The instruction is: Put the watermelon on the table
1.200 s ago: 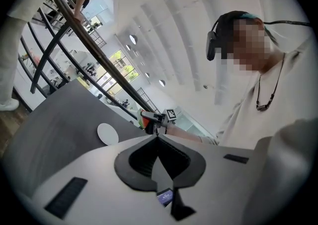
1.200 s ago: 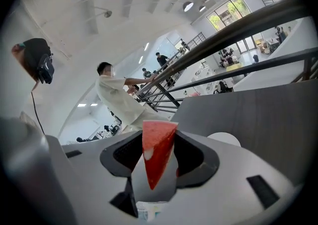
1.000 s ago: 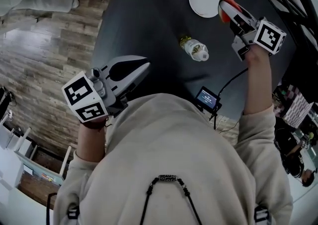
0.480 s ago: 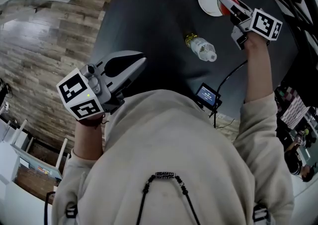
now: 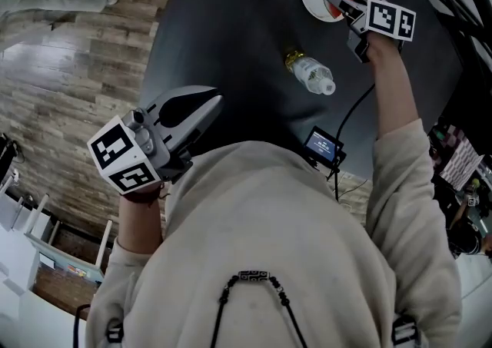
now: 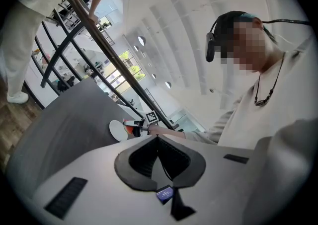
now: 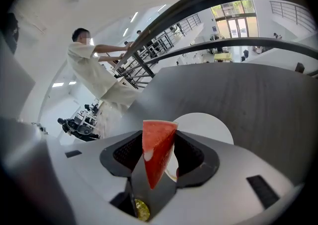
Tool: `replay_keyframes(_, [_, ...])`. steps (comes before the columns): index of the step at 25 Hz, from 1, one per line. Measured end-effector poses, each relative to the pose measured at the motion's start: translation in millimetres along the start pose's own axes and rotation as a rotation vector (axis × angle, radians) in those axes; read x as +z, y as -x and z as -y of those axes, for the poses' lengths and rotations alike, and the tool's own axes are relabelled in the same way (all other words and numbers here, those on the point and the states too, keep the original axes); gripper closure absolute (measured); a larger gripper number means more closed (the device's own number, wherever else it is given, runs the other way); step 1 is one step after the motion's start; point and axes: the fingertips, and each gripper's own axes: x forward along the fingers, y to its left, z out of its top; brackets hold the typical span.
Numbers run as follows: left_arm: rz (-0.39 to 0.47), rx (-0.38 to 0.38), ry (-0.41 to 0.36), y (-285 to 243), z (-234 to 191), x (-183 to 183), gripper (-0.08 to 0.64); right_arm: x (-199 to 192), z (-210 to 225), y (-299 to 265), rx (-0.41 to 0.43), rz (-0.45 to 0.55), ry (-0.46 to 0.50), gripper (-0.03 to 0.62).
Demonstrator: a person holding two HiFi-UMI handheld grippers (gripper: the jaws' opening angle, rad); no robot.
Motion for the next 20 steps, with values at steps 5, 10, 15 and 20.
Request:
replay_keyframes(5, [-0.004, -0.001, 0.018, -6, -12, -4, 0.554, -13, 24, -20, -0.039, -0.051, 0.007, 0.388])
replay_keyframes(10, [-0.003, 0.003, 0.022, -6, -16, -6, 0.554, -18, 35, -32, -0.069, -0.078, 0.020, 0.388])
replay_keyframes(15, [-0.007, 0.004, 0.030, -6, -16, -9, 0.554, -28, 47, -41, -0.130, -0.121, 0.057, 0.388])
replay_keyframes(20, [-0.006, 0.006, 0.034, -5, -18, -10, 0.554, -35, 55, -48, -0.200, -0.150, 0.104, 0.393])
